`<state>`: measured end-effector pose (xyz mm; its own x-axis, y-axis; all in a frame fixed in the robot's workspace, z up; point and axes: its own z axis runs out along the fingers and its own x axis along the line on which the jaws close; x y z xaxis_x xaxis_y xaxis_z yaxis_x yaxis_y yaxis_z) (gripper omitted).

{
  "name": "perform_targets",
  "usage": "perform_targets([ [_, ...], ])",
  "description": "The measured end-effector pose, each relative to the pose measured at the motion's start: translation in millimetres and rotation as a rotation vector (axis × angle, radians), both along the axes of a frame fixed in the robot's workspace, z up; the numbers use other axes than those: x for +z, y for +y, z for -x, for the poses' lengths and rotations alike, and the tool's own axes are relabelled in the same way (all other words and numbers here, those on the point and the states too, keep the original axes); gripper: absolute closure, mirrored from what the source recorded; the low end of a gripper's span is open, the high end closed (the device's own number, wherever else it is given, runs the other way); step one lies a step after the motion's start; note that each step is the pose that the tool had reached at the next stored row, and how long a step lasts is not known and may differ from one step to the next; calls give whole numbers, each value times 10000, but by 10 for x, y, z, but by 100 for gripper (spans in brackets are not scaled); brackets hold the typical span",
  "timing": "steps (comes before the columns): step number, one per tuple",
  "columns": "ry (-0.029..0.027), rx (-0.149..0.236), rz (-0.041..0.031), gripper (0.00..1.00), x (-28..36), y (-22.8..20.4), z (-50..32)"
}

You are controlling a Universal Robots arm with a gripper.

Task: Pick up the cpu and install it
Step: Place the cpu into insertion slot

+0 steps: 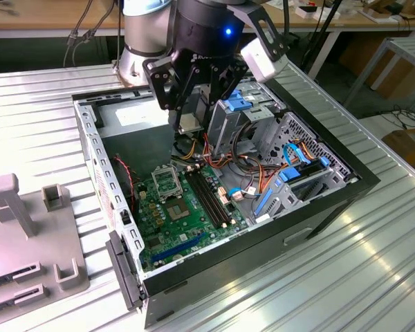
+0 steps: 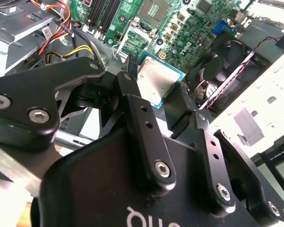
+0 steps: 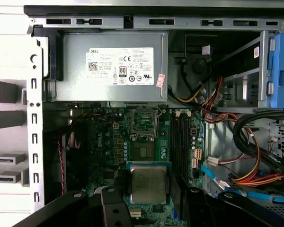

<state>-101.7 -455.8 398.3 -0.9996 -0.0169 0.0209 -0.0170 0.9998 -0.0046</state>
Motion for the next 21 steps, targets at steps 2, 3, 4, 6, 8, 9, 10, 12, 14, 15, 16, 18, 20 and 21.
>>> perform_targets([
  [2,1,-1,1,53,-3,-4,0],
  [3,0,-1,1,53,-5,-6,0],
  [4,0,1,1,53,-7,-9,-3],
  [6,1,0,2,53,-11,-11,-13],
  [8,1,-2,2,53,-15,-11,-17],
  [9,1,-2,2,53,-17,-11,-18],
  [10,1,0,1,53,-19,-11,-22],
  [12,0,-1,2,53,-21,-11,-25],
  [14,0,-1,1,53,-25,-11,-28],
  [15,1,0,1,53,-28,-11,-30],
  [16,1,0,1,53,-29,-11,-31],
  [18,1,0,1,53,-53,-11,-34],
  [20,1,0,1,53,-56,-11,-34],
  [21,1,-1,2,53,-59,-11,-34],
])
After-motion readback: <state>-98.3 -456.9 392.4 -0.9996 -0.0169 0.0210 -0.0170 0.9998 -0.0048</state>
